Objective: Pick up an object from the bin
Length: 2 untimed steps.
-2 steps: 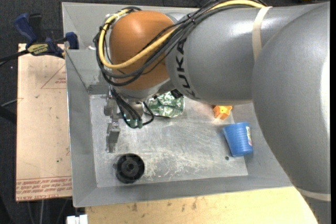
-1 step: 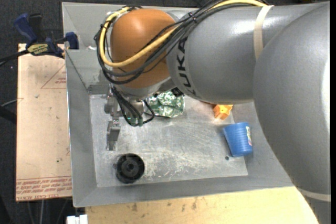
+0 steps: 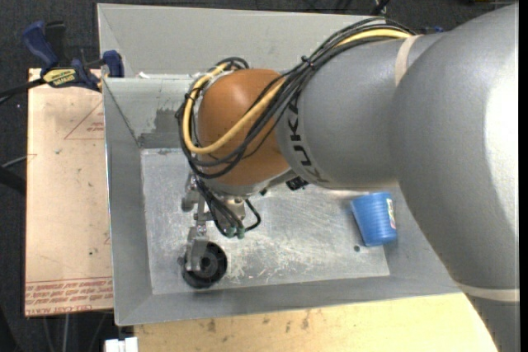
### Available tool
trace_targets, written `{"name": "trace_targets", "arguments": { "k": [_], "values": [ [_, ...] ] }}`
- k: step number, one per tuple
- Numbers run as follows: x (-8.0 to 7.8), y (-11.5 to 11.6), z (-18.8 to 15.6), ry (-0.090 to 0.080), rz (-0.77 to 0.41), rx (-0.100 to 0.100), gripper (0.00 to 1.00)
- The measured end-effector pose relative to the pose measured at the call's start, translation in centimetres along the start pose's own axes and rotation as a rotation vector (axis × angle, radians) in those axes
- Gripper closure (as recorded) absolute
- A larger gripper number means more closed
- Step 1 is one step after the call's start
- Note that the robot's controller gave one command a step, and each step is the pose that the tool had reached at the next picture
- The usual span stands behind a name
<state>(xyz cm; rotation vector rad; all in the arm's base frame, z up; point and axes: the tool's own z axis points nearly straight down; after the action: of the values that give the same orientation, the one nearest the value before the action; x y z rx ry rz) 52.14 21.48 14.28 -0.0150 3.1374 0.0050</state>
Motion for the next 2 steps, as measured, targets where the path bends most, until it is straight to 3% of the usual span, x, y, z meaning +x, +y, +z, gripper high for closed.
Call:
{"name": "trace_targets", "arguments": {
  "k": [1, 2],
  "values": [
    [3.21, 0.35, 4.02, 0.005, -0.1, 0.002, 1.0],
    [3.21, 0.35, 4.02, 0.005, -0.1, 0.002, 1.0]
  ]
}}
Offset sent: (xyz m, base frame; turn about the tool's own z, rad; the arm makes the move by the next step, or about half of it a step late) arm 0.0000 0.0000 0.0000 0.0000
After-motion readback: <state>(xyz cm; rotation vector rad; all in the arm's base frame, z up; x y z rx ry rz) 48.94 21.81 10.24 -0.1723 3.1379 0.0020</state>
